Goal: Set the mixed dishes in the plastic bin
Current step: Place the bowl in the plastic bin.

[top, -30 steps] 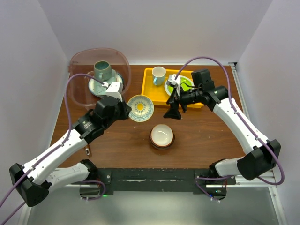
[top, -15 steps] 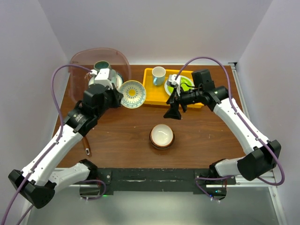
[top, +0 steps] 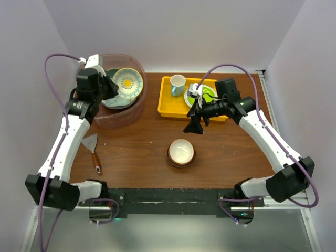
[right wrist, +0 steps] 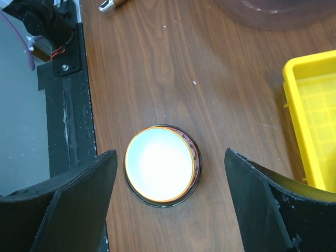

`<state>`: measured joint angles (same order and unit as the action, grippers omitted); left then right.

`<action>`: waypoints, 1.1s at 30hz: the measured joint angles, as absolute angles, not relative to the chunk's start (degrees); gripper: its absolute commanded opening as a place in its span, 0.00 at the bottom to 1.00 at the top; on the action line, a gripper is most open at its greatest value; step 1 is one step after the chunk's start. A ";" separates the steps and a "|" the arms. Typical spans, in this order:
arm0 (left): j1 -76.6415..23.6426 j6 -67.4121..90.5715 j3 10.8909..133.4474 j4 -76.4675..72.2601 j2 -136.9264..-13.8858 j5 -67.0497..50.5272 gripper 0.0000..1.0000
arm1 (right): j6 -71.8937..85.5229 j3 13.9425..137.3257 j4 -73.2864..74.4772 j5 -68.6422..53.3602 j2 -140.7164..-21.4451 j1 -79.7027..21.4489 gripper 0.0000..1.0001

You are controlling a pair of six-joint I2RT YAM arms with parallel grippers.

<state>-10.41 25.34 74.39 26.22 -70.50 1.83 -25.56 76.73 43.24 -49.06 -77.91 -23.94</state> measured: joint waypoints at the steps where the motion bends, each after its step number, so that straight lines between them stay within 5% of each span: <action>1: -8.56 25.34 74.98 26.22 -71.79 0.93 0.00 | -25.56 76.53 43.24 -49.06 -77.91 -23.94 0.87; 11: 2.02 25.28 76.75 26.20 -83.35 -6.02 0.00 | -25.56 76.34 43.22 -49.04 -77.91 -23.92 0.87; 33: 3.27 24.86 76.75 23.46 -97.25 -8.86 0.00 | -25.56 75.50 42.85 -48.99 -77.84 -23.83 0.87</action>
<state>3.27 24.86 76.75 23.46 -97.25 -8.86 -25.56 75.50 42.85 -48.99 -77.84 -23.83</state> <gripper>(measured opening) 0.056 0.870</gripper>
